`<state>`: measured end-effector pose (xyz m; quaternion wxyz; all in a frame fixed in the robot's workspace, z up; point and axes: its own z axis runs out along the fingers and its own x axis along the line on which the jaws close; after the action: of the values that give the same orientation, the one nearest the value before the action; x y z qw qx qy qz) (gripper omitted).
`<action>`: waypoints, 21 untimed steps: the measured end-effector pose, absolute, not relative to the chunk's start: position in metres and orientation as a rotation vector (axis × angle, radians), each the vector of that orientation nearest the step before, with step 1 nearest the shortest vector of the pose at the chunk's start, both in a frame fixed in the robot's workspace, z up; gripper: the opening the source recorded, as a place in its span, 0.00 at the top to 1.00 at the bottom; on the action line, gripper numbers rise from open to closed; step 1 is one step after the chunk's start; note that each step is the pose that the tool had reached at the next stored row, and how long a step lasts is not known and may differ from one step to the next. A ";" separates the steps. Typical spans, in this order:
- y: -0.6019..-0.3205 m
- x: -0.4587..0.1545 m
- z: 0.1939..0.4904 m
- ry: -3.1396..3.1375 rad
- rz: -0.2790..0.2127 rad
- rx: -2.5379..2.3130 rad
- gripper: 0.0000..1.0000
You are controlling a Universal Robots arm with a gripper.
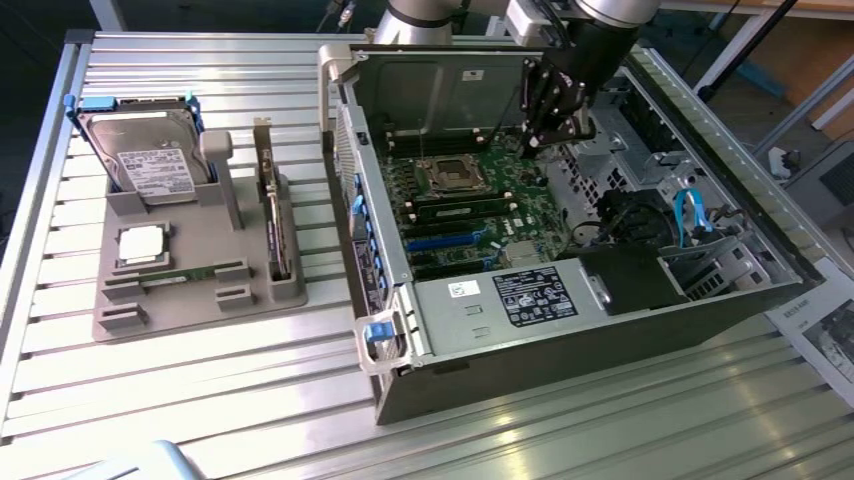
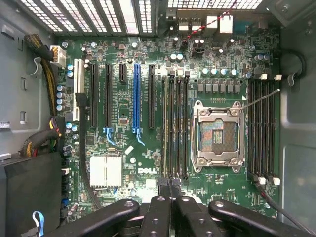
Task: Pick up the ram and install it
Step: 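Press down the ram until it locks into place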
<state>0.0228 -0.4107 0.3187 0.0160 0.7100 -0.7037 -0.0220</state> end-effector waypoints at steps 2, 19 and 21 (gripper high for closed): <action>-0.411 0.022 0.319 -2.189 -0.067 2.209 0.90; -0.411 0.018 0.319 -2.206 -0.029 2.227 0.90; -0.411 0.017 0.319 -2.206 -0.029 2.227 0.90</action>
<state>0.0174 -0.4106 0.3187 0.0034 0.7104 -0.7038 -0.0093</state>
